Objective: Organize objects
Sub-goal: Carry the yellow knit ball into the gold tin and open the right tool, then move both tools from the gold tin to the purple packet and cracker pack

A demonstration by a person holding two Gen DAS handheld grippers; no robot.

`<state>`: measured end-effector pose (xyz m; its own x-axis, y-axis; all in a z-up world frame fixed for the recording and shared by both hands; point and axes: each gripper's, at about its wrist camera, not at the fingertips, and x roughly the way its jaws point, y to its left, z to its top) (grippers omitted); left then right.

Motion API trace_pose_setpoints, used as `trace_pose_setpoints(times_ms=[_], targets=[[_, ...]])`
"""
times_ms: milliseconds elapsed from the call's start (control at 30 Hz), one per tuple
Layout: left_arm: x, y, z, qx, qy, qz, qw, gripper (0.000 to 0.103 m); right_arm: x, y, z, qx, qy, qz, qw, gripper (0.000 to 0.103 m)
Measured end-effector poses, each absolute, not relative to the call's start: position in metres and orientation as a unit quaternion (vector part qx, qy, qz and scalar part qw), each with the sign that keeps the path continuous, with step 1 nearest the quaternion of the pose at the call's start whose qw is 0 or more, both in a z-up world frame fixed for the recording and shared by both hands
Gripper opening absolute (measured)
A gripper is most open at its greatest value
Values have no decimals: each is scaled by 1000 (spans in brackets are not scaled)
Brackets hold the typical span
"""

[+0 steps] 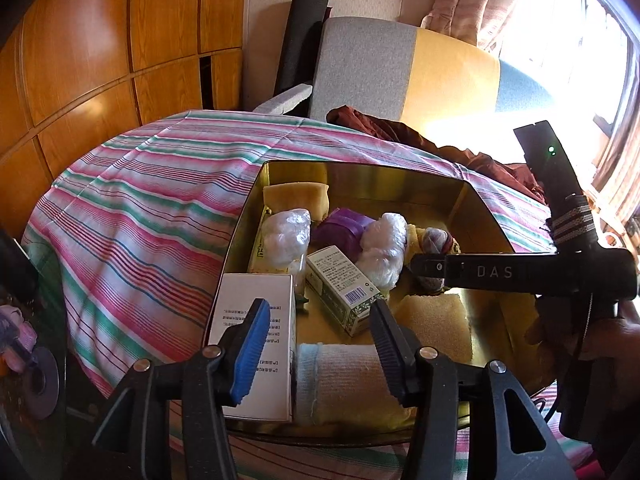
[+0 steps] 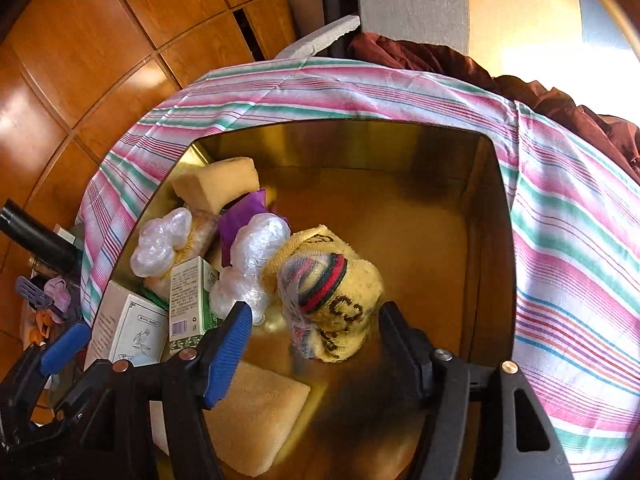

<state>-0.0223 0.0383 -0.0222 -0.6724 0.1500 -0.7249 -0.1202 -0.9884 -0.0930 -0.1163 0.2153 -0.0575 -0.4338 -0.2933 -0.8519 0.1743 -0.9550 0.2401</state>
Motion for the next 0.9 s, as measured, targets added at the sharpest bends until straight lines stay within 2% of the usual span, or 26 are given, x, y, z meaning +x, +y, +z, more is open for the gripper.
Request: trace_pose_setpoints(times_ms=[33,67,367,467,900], targets=[[-22,39,-22,-398,-17,914,74,54,-113,217,-53,507,-55,-850,135,81],[-21,40,-22,-398,-16,914,74,54,-110,220,-48,500,-56,-854,134,82],[-18,55,-15,-390,3,917,84,58,-84,268,-8,453,-79,-882,104,84],[-17,62,-8,-380,11,921,89,63,-72,300,-2,448,-80,-888,70,84],[-17,129,11,-363,53,917,155,68,-19,480,-10,458,-111,-874,-119,84]])
